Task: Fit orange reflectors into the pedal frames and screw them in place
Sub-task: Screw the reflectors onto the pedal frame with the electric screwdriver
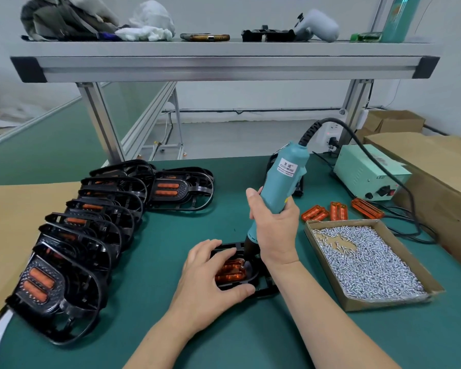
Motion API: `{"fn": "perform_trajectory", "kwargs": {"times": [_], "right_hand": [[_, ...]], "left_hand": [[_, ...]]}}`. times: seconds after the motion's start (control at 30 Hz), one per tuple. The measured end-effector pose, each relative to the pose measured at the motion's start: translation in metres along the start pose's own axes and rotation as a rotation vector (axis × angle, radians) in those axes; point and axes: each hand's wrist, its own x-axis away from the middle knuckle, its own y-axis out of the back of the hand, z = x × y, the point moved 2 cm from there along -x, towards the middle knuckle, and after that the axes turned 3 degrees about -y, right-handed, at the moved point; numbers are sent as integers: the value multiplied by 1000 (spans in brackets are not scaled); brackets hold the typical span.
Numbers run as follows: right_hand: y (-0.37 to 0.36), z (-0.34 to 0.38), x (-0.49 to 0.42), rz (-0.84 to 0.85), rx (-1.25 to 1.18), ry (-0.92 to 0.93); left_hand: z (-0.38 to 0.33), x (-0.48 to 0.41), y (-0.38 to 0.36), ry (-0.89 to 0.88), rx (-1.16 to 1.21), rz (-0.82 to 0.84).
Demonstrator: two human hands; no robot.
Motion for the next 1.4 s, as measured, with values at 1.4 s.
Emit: {"fn": "perform_trajectory", "kwargs": {"times": [1.4], "right_hand": [[170,-8,-59,-275,584,-547]], "left_hand": [[3,2,1,2,3,-1]]}}
